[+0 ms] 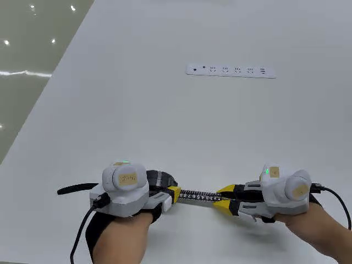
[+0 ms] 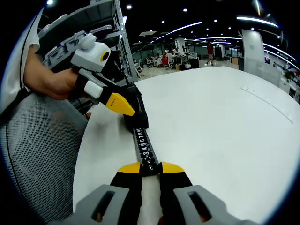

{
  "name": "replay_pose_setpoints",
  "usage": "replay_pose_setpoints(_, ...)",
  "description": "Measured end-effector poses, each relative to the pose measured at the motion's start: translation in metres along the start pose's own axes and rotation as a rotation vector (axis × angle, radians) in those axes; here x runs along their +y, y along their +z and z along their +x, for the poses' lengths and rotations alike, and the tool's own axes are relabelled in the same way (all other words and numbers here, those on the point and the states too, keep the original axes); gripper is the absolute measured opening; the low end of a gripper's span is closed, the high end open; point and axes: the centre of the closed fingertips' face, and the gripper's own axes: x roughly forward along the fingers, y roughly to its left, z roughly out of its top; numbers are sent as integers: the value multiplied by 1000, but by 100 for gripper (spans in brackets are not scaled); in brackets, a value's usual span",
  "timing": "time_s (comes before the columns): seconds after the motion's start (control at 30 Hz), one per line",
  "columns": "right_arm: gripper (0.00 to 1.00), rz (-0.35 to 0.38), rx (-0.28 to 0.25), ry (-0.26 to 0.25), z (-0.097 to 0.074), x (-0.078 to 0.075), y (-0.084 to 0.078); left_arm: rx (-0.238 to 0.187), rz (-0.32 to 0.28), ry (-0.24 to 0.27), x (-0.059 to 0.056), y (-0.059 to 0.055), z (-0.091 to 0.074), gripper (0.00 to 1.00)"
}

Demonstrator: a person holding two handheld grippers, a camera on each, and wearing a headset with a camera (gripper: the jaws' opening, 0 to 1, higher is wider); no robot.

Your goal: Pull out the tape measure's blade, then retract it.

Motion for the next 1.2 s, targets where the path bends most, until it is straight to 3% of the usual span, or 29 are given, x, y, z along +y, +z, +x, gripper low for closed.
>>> replay_pose_setpoints(0.9,10,-20,-28,43,35,8,29,-2,-75,-35,1,3,-2,56)
replay_pose_setpoints(1.2,10,-8,-26,57,39,9,29,2,-88,-45,2,2,-2,56)
